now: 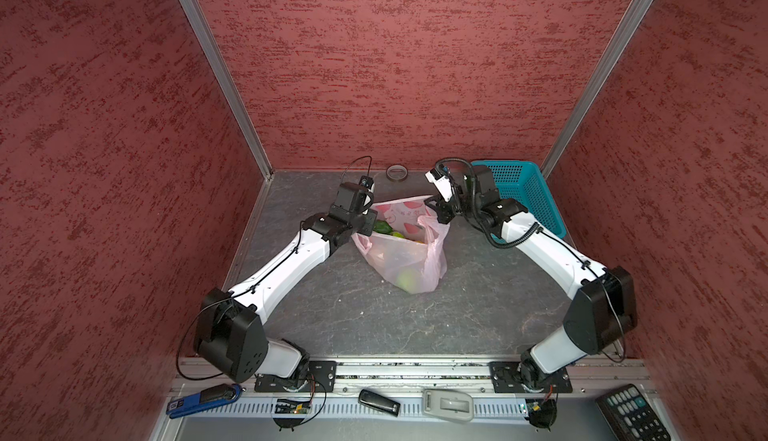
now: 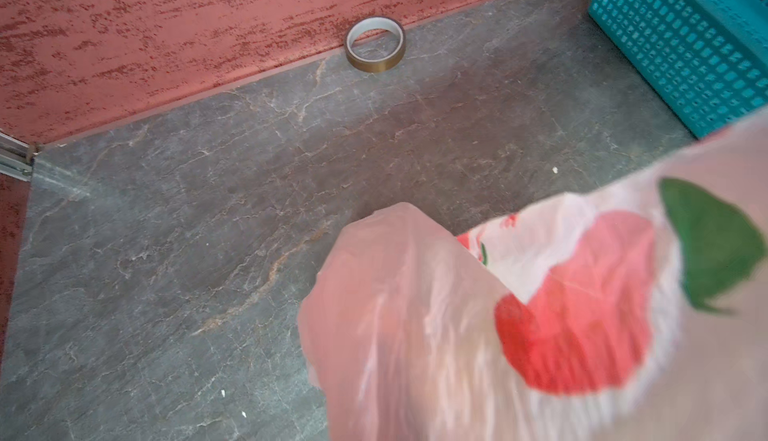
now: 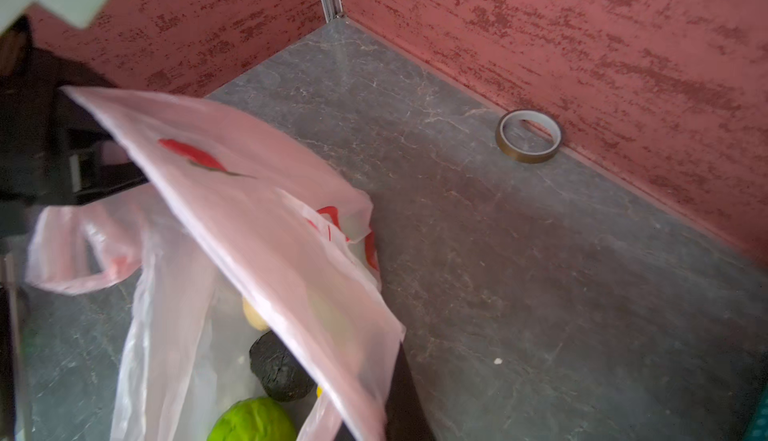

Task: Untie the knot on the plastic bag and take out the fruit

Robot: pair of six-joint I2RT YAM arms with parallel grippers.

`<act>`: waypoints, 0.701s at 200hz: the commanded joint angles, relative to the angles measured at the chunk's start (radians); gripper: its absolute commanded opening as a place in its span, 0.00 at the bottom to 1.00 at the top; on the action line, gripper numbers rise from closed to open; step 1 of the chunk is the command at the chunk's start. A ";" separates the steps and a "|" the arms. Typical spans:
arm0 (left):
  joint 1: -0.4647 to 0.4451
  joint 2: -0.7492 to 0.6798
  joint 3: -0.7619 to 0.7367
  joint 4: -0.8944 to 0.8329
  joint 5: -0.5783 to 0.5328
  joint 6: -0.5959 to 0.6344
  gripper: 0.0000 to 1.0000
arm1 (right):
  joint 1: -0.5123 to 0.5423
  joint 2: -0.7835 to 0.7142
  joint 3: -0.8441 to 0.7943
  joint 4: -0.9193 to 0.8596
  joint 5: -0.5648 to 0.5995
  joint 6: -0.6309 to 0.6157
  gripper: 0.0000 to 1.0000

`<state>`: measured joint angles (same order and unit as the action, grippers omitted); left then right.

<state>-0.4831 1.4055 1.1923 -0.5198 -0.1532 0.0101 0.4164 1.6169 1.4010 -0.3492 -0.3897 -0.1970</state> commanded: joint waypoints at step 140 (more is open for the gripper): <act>-0.072 -0.101 -0.022 -0.215 0.090 -0.315 0.00 | -0.035 0.008 0.227 -0.308 -0.121 0.013 0.90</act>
<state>-0.5556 1.2903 1.1301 -0.7010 -0.0605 -0.2771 0.3820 1.7279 1.5925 -0.5407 -0.4343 -0.2173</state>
